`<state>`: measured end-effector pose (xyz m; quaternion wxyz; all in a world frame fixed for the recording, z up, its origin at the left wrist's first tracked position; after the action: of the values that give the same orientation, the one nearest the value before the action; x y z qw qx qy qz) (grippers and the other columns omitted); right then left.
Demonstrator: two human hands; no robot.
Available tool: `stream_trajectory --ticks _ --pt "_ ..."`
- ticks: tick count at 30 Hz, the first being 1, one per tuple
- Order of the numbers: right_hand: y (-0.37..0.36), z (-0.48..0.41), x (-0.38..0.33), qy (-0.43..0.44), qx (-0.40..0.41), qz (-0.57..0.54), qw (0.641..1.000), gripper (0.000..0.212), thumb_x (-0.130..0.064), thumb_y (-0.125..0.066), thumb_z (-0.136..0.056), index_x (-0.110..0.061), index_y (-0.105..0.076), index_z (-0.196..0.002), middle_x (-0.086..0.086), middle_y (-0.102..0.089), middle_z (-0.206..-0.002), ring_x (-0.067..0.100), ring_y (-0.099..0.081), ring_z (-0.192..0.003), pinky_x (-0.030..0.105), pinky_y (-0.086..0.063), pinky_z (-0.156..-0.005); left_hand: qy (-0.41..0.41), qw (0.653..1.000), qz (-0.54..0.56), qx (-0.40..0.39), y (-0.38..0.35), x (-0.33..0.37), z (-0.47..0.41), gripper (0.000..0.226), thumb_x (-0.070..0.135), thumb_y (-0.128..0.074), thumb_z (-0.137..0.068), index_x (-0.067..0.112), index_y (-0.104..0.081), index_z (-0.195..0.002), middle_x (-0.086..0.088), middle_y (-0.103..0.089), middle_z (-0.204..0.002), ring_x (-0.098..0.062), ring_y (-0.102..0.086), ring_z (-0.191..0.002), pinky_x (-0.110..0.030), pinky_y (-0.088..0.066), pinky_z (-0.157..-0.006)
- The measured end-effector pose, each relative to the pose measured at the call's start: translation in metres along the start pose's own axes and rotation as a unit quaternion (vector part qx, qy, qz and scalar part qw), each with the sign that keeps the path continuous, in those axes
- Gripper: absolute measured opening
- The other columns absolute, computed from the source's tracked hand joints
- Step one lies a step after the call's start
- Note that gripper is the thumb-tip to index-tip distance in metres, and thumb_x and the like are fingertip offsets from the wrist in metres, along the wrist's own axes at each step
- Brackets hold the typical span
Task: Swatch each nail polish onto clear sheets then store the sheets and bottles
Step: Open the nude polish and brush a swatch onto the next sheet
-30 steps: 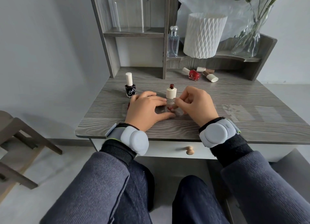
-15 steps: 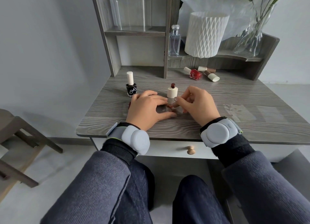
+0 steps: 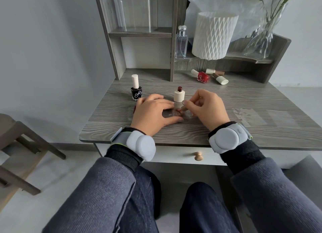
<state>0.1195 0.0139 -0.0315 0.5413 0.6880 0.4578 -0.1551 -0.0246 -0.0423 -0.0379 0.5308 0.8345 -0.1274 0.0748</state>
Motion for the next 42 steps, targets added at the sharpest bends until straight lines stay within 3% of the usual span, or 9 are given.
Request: stream_trajectory --ticks 11,14,17,21,27,32,36,39,42 --pt "0.007 0.000 0.001 -0.010 0.026 -0.041 0.999 0.023 -0.026 -0.068 -0.086 -0.015 -0.054 -0.072 -0.007 -0.073 -0.068 0.012 -0.061 -0.055 0.032 -0.053 -0.063 -0.002 1.000 0.005 -0.002 0.001 0.001 0.000 0.058 0.072 -0.056 -0.071 0.036 -0.066 -0.114 0.025 -0.059 -0.124 -0.004 -0.036 -0.128 -0.036 -0.018 -0.101" --pt "0.002 0.000 0.002 -0.015 0.005 -0.018 1.000 0.023 -0.024 -0.069 -0.084 -0.017 -0.054 -0.068 -0.001 -0.073 -0.068 0.010 -0.059 -0.054 0.029 -0.051 -0.062 -0.003 1.000 -0.001 -0.002 0.000 0.001 -0.001 0.058 0.073 -0.056 -0.071 0.035 -0.067 -0.114 0.025 -0.058 -0.124 -0.004 -0.036 -0.129 -0.036 -0.019 -0.101" --pt "0.004 0.001 0.001 -0.019 0.008 -0.031 0.999 0.021 -0.020 -0.067 -0.079 -0.018 -0.053 -0.064 0.004 -0.071 -0.065 0.016 -0.057 -0.055 0.035 -0.051 -0.062 -0.001 1.000 0.002 -0.004 0.001 0.001 0.000 0.059 0.073 -0.055 -0.070 0.036 -0.066 -0.114 0.025 -0.059 -0.124 -0.004 -0.036 -0.128 -0.036 -0.020 -0.101" --pt "0.010 0.002 -0.005 0.000 0.033 -0.074 0.997 0.022 -0.022 -0.066 -0.085 -0.014 -0.054 -0.068 -0.004 -0.072 -0.066 0.016 -0.056 -0.055 0.036 -0.051 -0.061 0.002 1.000 0.004 -0.009 0.000 0.002 0.000 0.063 0.075 -0.053 -0.069 0.035 -0.066 -0.115 0.024 -0.059 -0.124 -0.003 -0.036 -0.129 -0.034 -0.018 -0.101" --pt "0.000 0.002 -0.003 -0.002 -0.007 -0.036 0.999 0.021 -0.020 -0.068 -0.081 -0.017 -0.054 -0.066 0.002 -0.070 -0.063 0.008 -0.052 -0.051 0.030 -0.048 -0.060 0.004 1.000 0.006 -0.013 0.000 0.001 0.000 0.062 0.075 -0.054 -0.068 0.035 -0.066 -0.115 0.025 -0.058 -0.125 -0.003 -0.035 -0.129 -0.034 -0.018 -0.101" --pt "0.010 0.003 -0.003 -0.006 0.032 -0.011 0.999 0.016 -0.011 -0.068 -0.072 -0.011 -0.053 -0.064 0.000 -0.051 -0.056 0.008 -0.039 -0.052 0.021 -0.035 -0.053 0.005 1.000 0.018 -0.018 0.001 0.004 0.000 0.079 0.082 -0.037 -0.059 0.034 -0.067 -0.114 0.024 -0.058 -0.125 -0.004 -0.036 -0.129 -0.034 -0.017 -0.101" --pt "0.021 0.004 -0.005 0.003 0.079 -0.064 0.995 0.015 -0.011 -0.065 -0.073 -0.009 -0.052 -0.065 0.009 -0.062 -0.058 0.017 -0.048 -0.052 0.025 -0.039 -0.053 0.008 1.000 0.008 -0.022 -0.001 0.002 -0.001 0.070 0.079 -0.047 -0.064 0.035 -0.066 -0.115 0.026 -0.058 -0.124 -0.003 -0.035 -0.129 -0.033 -0.017 -0.101" --pt "0.014 0.003 -0.008 0.013 0.046 -0.084 0.995 0.020 -0.015 -0.065 -0.081 -0.012 -0.051 -0.067 0.006 -0.070 -0.063 0.014 -0.054 -0.053 0.023 -0.042 -0.054 0.012 1.000 -0.001 -0.028 -0.002 0.001 -0.001 0.067 0.078 -0.050 -0.066 0.035 -0.065 -0.116 0.026 -0.057 -0.125 -0.002 -0.034 -0.129 -0.033 -0.017 -0.101" --pt "-0.001 0.002 -0.007 0.014 -0.008 -0.045 0.999 0.020 -0.021 -0.067 -0.082 -0.015 -0.054 -0.068 0.006 -0.070 -0.066 0.020 -0.056 -0.056 0.032 -0.048 -0.061 0.013 1.000 0.004 -0.028 -0.002 0.001 -0.001 0.069 0.079 -0.049 -0.065 0.035 -0.066 -0.116 0.025 -0.058 -0.125 -0.002 -0.035 -0.129 -0.034 -0.018 -0.101"
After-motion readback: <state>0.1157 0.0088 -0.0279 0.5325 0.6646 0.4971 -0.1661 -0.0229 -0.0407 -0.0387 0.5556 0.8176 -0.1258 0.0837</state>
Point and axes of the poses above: each hand's wrist, its own z-axis away from the middle knuckle, its own y-axis out of the back of the hand, x = y × z, the point moved 10 cm from there along -z, towards the middle knuckle
